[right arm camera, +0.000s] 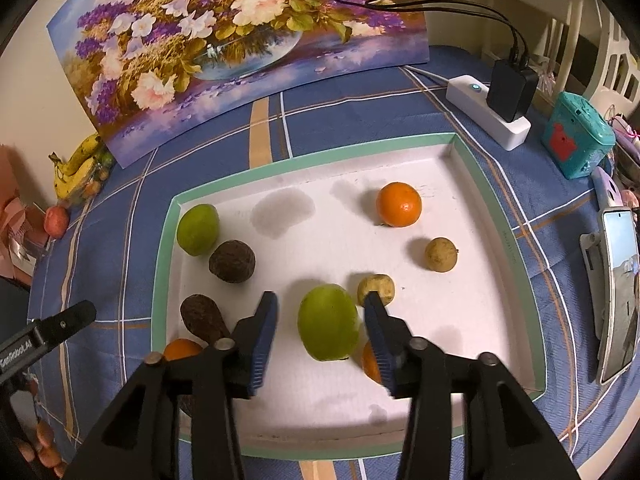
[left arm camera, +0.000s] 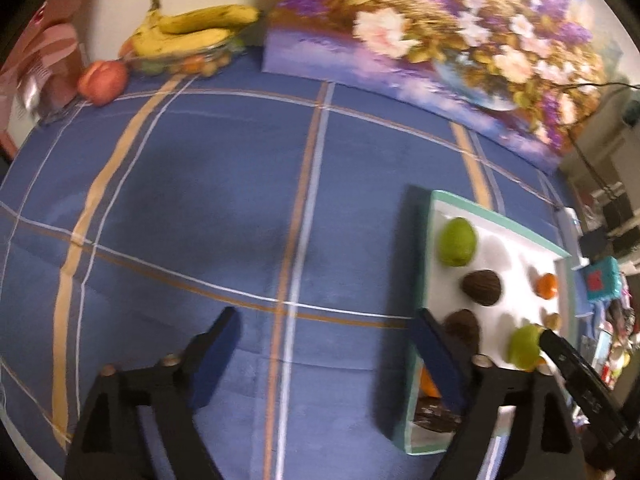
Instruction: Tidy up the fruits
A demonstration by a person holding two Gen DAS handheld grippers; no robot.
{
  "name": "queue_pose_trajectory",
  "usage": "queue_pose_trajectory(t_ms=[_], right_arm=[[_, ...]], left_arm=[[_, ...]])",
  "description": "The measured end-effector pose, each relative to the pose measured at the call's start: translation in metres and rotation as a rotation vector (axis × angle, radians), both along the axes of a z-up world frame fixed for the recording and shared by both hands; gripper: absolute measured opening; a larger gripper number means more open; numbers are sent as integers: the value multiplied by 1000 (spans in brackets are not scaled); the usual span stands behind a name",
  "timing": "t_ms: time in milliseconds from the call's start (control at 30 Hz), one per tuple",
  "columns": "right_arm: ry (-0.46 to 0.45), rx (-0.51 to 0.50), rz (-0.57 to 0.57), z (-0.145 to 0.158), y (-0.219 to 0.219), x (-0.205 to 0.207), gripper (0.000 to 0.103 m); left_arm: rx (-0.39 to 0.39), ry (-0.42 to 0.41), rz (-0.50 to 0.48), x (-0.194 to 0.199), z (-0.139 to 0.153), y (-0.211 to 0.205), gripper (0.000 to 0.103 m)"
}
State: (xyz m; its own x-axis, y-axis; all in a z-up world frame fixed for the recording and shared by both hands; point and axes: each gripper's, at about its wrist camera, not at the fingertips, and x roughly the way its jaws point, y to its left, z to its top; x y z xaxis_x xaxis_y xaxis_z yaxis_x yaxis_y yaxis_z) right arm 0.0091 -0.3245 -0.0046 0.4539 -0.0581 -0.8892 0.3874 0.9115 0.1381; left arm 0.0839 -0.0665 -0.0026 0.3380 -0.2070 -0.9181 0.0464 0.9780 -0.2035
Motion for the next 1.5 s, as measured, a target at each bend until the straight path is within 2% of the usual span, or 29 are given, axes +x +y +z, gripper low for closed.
queue_pose_trajectory(t_ms=[133, 200, 367, 467, 733, 833, 967, 1067, 1133, 1333, 1500], right_arm=[[12, -12, 18, -3, 4, 3, 64], [18, -27, 24, -4, 7, 4, 83], [4, -39, 36, -4, 10, 4, 85], [-13, -46, 35, -3, 11, 4, 96], [-54, -44, 34, 2, 12, 4, 96], [-52, -46, 36, 2, 14, 3, 96], [-49, -52, 43, 3, 19, 3, 96], [-45, -57, 53, 3, 24, 3, 96], [-41, -64, 59, 3, 27, 3, 96], [-39, -84, 68, 4, 36, 0, 96], [-52, -107, 77, 10, 46, -8, 96]], left_arm=[[44, 15, 34, 4, -12, 10, 103], [59, 12, 42, 5, -15, 13, 103], [81, 16, 43, 5, -22, 15, 103], [59, 14, 42, 5, -23, 15, 103], [9, -92, 61, 5, 0, 12, 103], [13, -89, 73, 6, 1, 16, 103], [3, -138, 74, 3, 8, 20, 103], [107, -175, 100, -2, 13, 19, 103], [141, -191, 98, -6, 15, 19, 103], [110, -160, 83, -16, 19, 25, 103], [134, -159, 32, -34, 23, 23, 103]])
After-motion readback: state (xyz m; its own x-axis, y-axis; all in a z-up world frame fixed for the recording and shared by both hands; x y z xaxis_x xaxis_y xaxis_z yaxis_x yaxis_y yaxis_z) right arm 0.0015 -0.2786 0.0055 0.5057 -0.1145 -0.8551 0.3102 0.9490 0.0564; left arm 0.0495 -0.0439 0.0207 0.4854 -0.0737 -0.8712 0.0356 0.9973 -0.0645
